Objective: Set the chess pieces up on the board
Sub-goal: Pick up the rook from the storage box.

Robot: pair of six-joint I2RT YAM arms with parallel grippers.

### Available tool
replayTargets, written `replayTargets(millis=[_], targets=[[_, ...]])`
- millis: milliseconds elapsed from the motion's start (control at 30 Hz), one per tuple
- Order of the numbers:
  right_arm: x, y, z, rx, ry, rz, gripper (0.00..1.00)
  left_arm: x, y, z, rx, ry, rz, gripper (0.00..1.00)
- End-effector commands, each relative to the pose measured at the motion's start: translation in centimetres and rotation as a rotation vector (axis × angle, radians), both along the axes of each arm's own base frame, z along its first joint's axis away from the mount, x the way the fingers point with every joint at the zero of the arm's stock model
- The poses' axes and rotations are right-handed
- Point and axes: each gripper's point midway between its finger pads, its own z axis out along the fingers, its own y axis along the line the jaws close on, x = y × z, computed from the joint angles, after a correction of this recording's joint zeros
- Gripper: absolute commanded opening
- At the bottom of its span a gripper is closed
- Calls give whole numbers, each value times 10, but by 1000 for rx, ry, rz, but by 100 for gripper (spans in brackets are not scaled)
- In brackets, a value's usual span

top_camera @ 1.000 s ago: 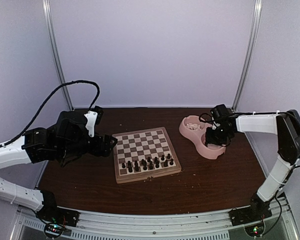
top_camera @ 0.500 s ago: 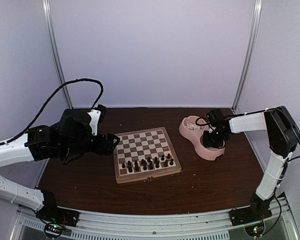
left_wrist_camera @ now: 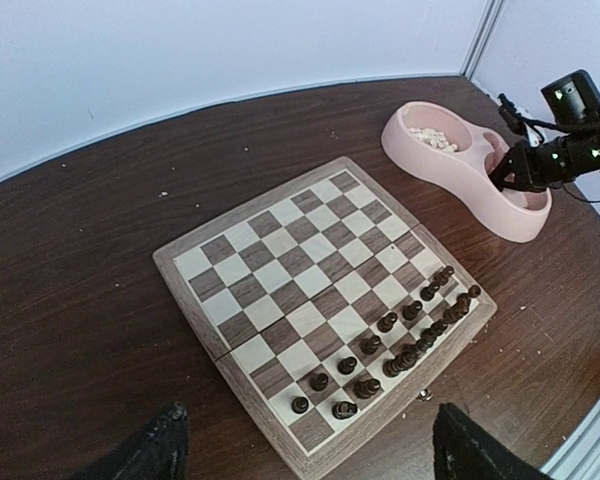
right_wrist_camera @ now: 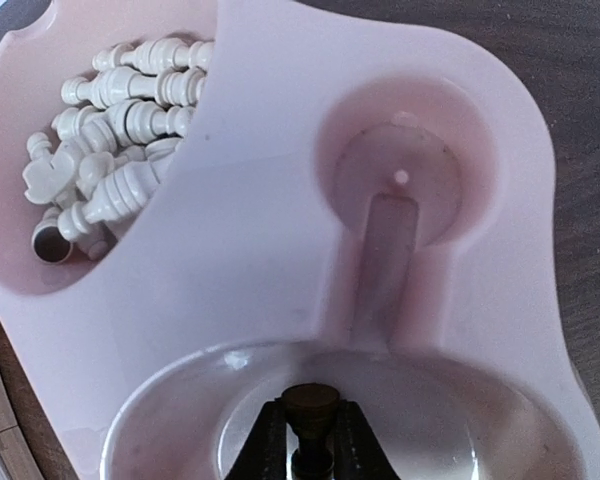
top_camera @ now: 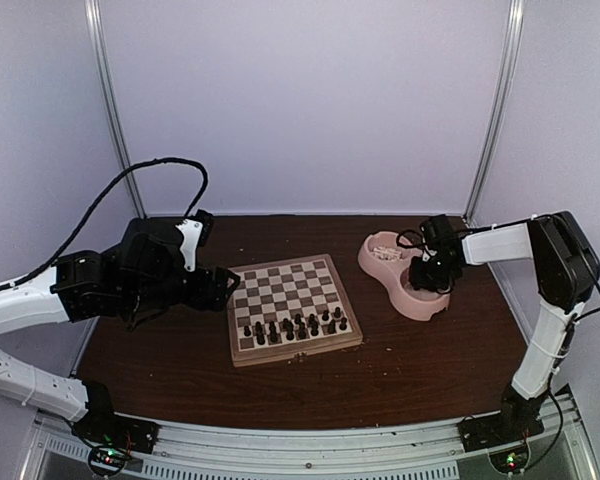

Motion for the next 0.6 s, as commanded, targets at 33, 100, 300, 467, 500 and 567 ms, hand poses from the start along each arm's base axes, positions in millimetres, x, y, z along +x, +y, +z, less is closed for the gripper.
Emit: replayTargets(millis=[33, 100, 300, 467, 500, 567], targets=[[-9, -1, 40, 36, -116, 48, 7, 3, -6, 9, -14, -16, -2, 84], [-14, 2, 61, 56, -175, 81, 7, 3, -10, 7, -21, -12, -11, 84], [-38, 10, 129, 165, -356, 138, 7, 2, -32, 3, -48, 6, -90, 84], [-66, 29, 179, 413, -494, 167, 7, 0, -60, 8, -85, -3, -190, 81], [-72, 35, 187, 473, -508, 175, 7, 0, -66, 10, -96, -9, -210, 80], [-82, 46, 204, 598, -544, 202, 6, 0, -79, 18, -124, -31, -257, 79]])
